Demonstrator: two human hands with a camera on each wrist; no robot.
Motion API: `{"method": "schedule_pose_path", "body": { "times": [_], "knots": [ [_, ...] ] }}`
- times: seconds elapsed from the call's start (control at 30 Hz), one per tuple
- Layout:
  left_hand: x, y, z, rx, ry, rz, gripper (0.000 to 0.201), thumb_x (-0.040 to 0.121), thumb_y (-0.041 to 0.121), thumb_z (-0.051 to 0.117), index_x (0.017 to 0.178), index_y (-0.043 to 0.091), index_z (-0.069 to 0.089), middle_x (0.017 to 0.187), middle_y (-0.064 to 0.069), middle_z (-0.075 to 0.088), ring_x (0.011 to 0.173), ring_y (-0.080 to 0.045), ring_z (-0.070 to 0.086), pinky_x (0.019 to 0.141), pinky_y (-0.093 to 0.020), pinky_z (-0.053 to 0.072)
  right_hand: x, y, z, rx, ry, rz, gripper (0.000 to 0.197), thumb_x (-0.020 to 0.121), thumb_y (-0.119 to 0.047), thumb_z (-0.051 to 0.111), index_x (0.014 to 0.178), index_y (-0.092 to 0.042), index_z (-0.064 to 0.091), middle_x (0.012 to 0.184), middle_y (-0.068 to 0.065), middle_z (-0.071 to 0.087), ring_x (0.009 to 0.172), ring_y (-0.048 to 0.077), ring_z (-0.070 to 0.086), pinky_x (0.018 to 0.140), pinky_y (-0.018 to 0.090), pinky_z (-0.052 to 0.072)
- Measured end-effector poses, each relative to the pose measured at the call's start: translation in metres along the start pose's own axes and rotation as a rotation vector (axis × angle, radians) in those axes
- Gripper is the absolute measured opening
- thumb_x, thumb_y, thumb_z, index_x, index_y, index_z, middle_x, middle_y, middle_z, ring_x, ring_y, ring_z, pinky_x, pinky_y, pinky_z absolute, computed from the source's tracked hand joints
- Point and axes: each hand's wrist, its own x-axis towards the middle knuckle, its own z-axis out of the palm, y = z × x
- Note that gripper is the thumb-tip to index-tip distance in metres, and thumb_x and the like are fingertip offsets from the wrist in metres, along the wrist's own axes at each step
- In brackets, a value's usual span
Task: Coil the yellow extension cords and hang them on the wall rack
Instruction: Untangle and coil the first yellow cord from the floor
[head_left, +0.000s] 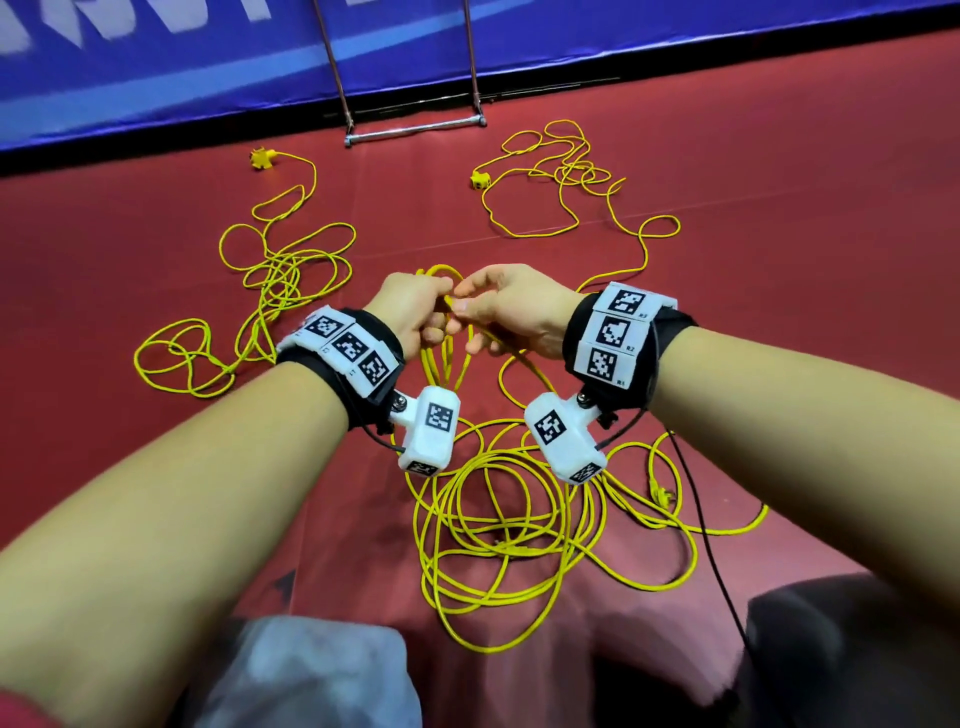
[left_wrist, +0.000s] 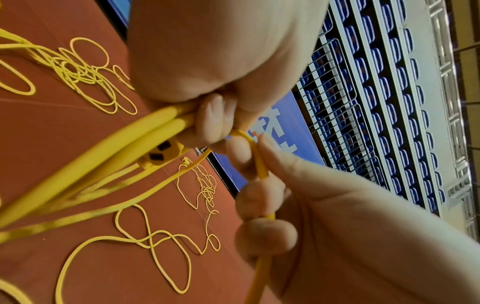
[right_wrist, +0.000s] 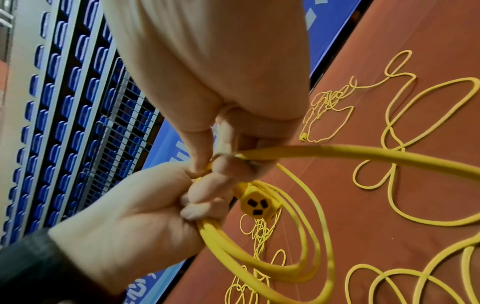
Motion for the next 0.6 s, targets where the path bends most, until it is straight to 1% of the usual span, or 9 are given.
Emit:
{"method": "schedule_pose_path", "body": {
  "times": [0.07, 0.13, 0.17, 0.23, 0.3, 0.37, 0.43, 0.5, 0.6],
  "knots": [
    [0.003, 0.003, -0.003, -0.069, 0.028, 0.006, 0.019, 0.099, 0.006, 0.047, 0.08, 0.007, 0.049, 0.062, -0.007, 0.046, 0.029, -0.007, 0.034, 0.031, -0.013, 0.018, -0.001, -0.001, 0.003, -0.023, -0.052, -0.011, 0.012, 0.097, -0.013, 0.058, 0.101, -0.011, 0.047, 0.077, 0.013, 0.065, 0.051, 0.019, 0.064, 0.044, 0.022, 0.044],
    [0.008, 0.008, -0.01, -0.166, 0.07, 0.018, 0.021, 0.1, 0.004, 0.046, 0.079, 0.009, 0.046, 0.065, -0.005, 0.043, 0.027, -0.005, 0.027, 0.031, -0.013, 0.017, -0.003, 0.003, 0.002, -0.076, -0.15, 0.021, 0.01, 0.097, -0.012, 0.057, 0.096, -0.01, 0.048, 0.073, 0.013, 0.065, 0.055, 0.022, 0.064, 0.049, 0.025, 0.046],
    [0.01, 0.01, -0.014, -0.199, 0.096, 0.031, 0.021, 0.1, 0.003, 0.046, 0.079, 0.009, 0.045, 0.066, -0.005, 0.043, 0.028, -0.004, 0.026, 0.031, -0.012, 0.017, -0.004, 0.007, 0.0, -0.123, -0.203, 0.04, 0.009, 0.097, -0.011, 0.057, 0.094, -0.01, 0.049, 0.072, 0.013, 0.065, 0.056, 0.02, 0.063, 0.052, 0.027, 0.043],
    [0.014, 0.012, -0.024, -0.231, 0.149, 0.054, 0.022, 0.099, 0.002, 0.046, 0.079, 0.011, 0.043, 0.065, -0.004, 0.042, 0.029, -0.004, 0.024, 0.032, -0.013, 0.017, -0.008, 0.017, -0.009, -0.33, -0.305, 0.095, 0.002, 0.099, -0.012, 0.054, 0.097, -0.011, 0.055, 0.073, 0.009, 0.065, 0.058, 0.012, 0.062, 0.052, 0.025, 0.031],
    [0.018, 0.011, -0.034, -0.243, 0.185, 0.061, 0.024, 0.099, 0.002, 0.045, 0.077, 0.013, 0.041, 0.065, -0.004, 0.041, 0.029, -0.005, 0.024, 0.033, -0.014, 0.016, -0.011, 0.026, -0.019, -0.515, -0.349, 0.158, 0.013, 0.101, -0.011, 0.05, 0.105, -0.016, 0.061, 0.071, 0.002, 0.063, 0.063, 0.009, 0.061, 0.05, 0.022, 0.027],
    [0.021, 0.009, -0.042, -0.274, 0.196, 0.046, 0.026, 0.098, 0.002, 0.043, 0.075, 0.014, 0.04, 0.064, -0.003, 0.038, 0.03, -0.005, 0.022, 0.034, -0.014, 0.015, -0.009, 0.031, -0.025, -0.448, -0.289, 0.167, 0.021, 0.101, -0.008, 0.048, 0.108, -0.018, 0.065, 0.066, 0.0, 0.058, 0.063, 0.013, 0.059, 0.056, 0.024, 0.036],
    [0.023, 0.004, -0.047, -0.322, 0.192, 0.007, 0.027, 0.099, 0.006, 0.042, 0.074, 0.015, 0.038, 0.064, -0.002, 0.034, 0.029, -0.005, 0.022, 0.035, -0.013, 0.015, -0.004, 0.028, -0.027, -0.292, -0.173, 0.118, 0.025, 0.101, -0.004, 0.046, 0.114, -0.014, 0.065, 0.063, 0.002, 0.053, 0.054, 0.013, 0.053, 0.057, 0.025, 0.044],
    [0.025, -0.001, -0.05, -0.357, 0.187, -0.045, 0.026, 0.101, 0.013, 0.042, 0.076, 0.015, 0.037, 0.064, -0.001, 0.032, 0.027, -0.006, 0.022, 0.034, -0.011, 0.016, -0.001, 0.021, -0.025, -0.228, -0.113, 0.041, 0.025, 0.101, -0.003, 0.044, 0.114, -0.014, 0.063, 0.061, 0.001, 0.05, 0.045, 0.009, 0.045, 0.047, 0.019, 0.037],
    [0.027, -0.007, -0.047, -0.339, 0.179, -0.107, 0.026, 0.104, 0.022, 0.04, 0.079, 0.017, 0.037, 0.064, -0.001, 0.033, 0.026, -0.006, 0.022, 0.033, -0.011, 0.015, 0.002, 0.013, -0.015, -0.167, -0.084, -0.035, 0.02, 0.1, -0.003, 0.045, 0.105, -0.017, 0.059, 0.061, 0.003, 0.049, 0.042, 0.01, 0.034, 0.043, 0.018, 0.024]
  ]
}}
